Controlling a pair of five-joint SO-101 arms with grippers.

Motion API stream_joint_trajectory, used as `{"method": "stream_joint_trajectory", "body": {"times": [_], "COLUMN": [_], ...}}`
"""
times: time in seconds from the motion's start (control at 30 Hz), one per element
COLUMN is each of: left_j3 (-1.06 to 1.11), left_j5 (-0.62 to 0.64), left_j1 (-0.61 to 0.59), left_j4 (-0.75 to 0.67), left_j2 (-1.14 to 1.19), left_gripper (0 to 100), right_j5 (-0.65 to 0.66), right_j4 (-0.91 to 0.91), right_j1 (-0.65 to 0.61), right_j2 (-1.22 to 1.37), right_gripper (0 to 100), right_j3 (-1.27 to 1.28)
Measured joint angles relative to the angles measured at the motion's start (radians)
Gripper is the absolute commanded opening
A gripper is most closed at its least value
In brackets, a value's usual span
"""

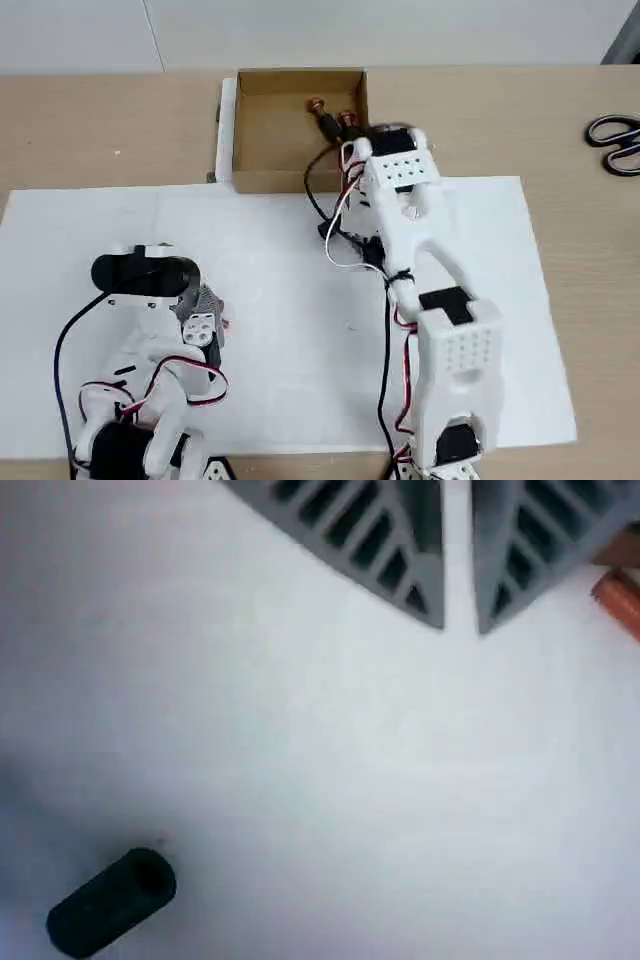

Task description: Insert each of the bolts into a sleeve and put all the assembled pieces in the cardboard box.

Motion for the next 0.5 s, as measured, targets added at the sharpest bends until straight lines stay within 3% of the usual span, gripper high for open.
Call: {"method": "stream_joint_trajectory", "body": {"times": [0.23, 0.5], "left_j3": [0.0, 0.025], "left_j5": [0.084, 0.092], "left_j1": [0.0, 0.0], "left_j4": [-0.173, -0.307], "left_j2": [0.0, -0.006], "left_gripper": [1, 1], "right_j5": [0.301, 0.736], "right_j4": [0.017, 0.026], "right_j1": [0.017, 0.149], "right_j2": [-0.238, -0.483], "right_gripper": [0.2, 0.9], "right_j3": [-0.002, 0.104]}}
